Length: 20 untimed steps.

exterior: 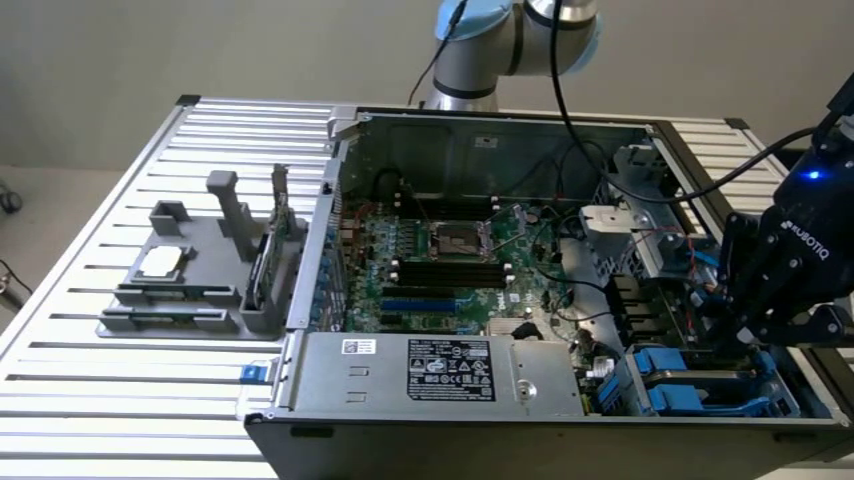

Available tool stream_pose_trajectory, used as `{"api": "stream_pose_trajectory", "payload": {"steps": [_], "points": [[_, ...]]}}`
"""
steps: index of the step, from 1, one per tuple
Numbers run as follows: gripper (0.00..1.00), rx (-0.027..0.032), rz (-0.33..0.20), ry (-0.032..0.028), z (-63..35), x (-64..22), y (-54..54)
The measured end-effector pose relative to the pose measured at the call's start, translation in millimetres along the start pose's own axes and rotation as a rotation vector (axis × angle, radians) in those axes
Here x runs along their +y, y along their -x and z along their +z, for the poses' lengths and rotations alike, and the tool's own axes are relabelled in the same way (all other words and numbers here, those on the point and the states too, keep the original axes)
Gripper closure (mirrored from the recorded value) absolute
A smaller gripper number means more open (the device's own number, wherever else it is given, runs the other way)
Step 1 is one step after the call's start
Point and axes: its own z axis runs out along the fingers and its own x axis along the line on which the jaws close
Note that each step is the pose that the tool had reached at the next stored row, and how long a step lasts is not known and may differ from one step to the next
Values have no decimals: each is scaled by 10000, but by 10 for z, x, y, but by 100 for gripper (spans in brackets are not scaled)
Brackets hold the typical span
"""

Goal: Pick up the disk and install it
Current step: 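Insert the first disk wire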

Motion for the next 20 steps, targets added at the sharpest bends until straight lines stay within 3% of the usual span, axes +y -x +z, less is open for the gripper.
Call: {"api": "stream_pose_trajectory", "payload": {"steps": [10,20], "points": [[84,-13,-87,11,5,0,-1],[84,-13,-95,-29,9,-2,-1]]}}
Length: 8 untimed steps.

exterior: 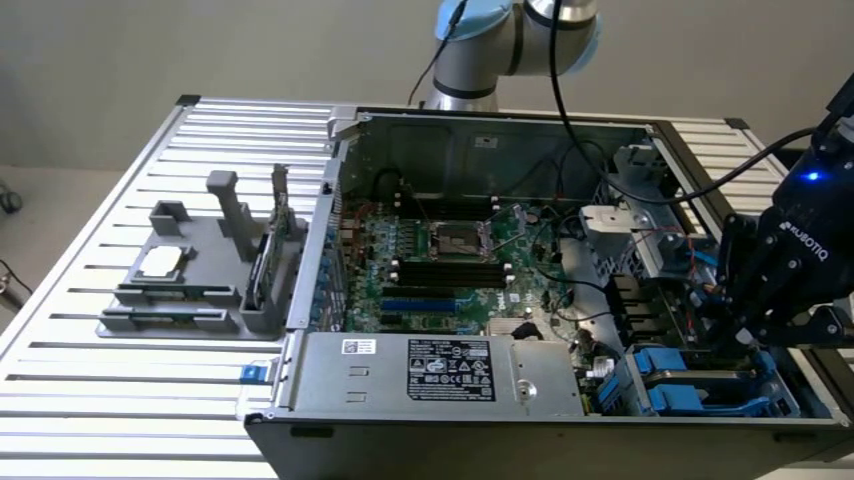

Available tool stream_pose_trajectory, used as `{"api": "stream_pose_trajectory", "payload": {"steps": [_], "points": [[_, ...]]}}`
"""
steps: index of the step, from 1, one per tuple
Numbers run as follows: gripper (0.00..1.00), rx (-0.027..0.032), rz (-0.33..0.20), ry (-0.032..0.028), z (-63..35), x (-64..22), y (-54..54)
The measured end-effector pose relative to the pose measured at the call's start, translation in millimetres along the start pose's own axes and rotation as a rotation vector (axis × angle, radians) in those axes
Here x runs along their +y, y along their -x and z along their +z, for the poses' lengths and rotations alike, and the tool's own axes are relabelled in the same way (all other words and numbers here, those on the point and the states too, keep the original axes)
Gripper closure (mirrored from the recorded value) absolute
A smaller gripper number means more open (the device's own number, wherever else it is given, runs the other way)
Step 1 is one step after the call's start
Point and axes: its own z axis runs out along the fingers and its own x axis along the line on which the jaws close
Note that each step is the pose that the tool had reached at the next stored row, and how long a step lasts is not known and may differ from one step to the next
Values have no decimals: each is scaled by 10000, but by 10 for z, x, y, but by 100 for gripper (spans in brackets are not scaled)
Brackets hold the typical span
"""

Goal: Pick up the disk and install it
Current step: 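Insert the first disk wire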

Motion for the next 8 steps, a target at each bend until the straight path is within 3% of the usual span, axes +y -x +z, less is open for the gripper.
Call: {"api": "stream_pose_trajectory", "payload": {"steps": [8], "points": [[84,-1,-3,-23,-17,-2,3]]}}
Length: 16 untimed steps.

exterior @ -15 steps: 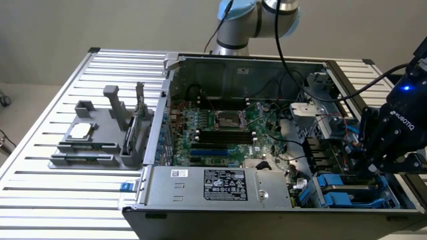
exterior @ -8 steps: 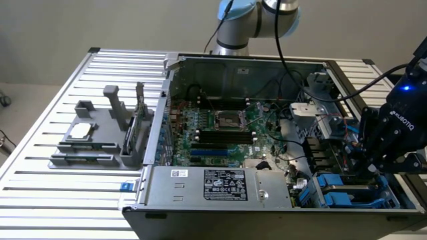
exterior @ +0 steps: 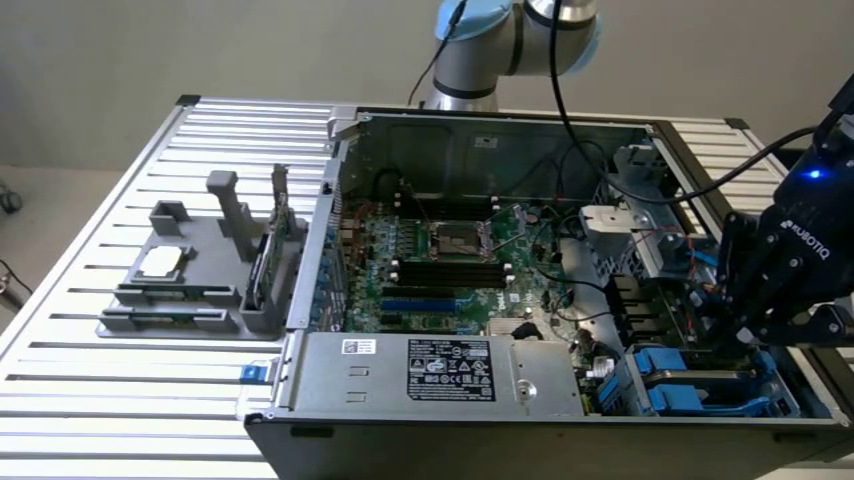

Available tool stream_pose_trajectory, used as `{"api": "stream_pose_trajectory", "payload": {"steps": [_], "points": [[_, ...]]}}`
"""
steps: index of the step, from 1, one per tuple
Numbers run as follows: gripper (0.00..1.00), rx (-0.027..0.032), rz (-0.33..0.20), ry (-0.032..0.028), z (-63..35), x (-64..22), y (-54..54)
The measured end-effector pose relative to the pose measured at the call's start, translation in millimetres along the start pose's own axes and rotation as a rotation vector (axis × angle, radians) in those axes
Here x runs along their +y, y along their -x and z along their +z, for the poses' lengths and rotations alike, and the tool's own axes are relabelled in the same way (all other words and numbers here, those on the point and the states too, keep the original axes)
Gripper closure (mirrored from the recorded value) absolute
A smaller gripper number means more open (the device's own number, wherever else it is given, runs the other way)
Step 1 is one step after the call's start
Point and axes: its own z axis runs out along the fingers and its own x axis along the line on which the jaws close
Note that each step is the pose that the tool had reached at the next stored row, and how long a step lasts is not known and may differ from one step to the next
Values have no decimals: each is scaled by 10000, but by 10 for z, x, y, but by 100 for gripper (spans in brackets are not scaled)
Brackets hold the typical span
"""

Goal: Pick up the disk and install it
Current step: 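Insert the first disk wire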

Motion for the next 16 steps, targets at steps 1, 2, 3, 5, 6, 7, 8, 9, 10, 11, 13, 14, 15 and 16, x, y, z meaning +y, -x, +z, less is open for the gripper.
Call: {"api": "stream_pose_trajectory", "payload": {"steps": [1,2,3,5,6,7,8,9,10,11,13,14,15,16], "points": [[84,1,-1,-2,-1,0,0],[84,2,-1,-2,-1,0,0],[84,2,-1,-2,-1,0,0],[84,-5,0,-2,0,0,0],[84,-5,0,-2,1,0,0],[84,-3,0,-2,4,1,-1],[84,1,-1,-2,8,1,-1],[84,2,-1,-3,11,1,-2],[84,3,-1,-3,13,2,-2],[84,6,-1,-2,16,2,-3],[84,12,-2,-3,19,3,-3],[84,15,-3,-4,21,5,-3],[84,20,-4,-4,21,6,-4],[84,26,-5,-9,24,8,-4]]}}
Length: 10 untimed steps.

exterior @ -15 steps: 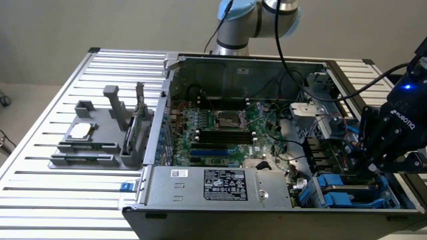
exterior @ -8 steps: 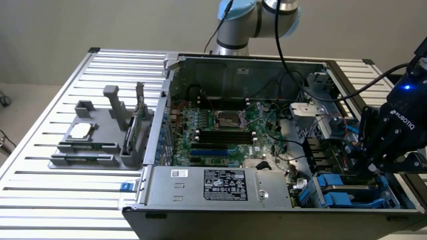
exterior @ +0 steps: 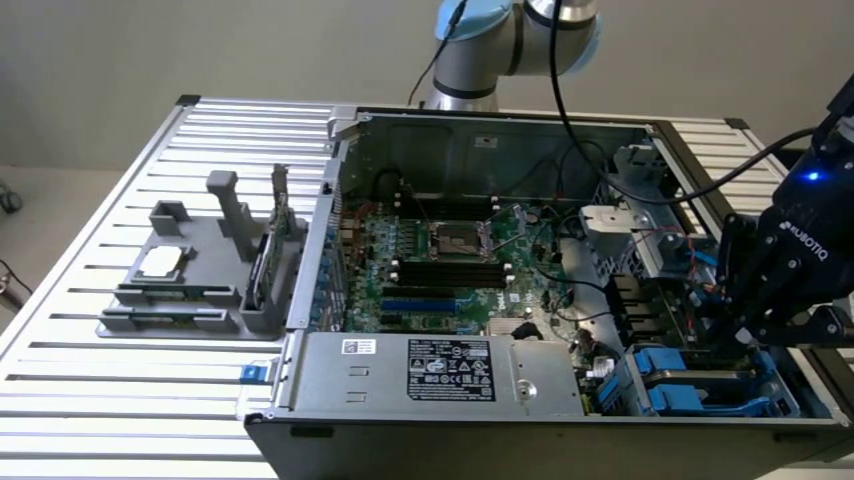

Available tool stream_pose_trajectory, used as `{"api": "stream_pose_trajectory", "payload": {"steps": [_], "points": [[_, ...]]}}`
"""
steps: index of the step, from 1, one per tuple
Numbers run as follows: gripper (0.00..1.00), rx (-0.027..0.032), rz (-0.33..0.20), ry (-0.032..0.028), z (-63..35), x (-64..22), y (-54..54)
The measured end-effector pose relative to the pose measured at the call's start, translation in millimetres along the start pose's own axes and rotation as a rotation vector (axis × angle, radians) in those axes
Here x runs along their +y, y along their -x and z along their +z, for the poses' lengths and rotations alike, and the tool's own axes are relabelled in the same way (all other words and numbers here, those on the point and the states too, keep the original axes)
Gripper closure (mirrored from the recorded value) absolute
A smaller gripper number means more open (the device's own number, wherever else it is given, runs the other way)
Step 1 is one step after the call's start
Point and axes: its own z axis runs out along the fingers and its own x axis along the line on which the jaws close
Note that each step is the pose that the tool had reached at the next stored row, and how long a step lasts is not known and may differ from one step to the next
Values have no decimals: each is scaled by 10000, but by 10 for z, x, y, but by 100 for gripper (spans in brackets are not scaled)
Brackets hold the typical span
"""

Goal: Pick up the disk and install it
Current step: 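Insert the first disk wire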

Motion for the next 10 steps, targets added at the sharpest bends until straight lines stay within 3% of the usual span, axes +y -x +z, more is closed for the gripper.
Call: {"api": "stream_pose_trajectory", "payload": {"steps": [10], "points": [[84,-6,-4,-33,-5,7,0]]}}
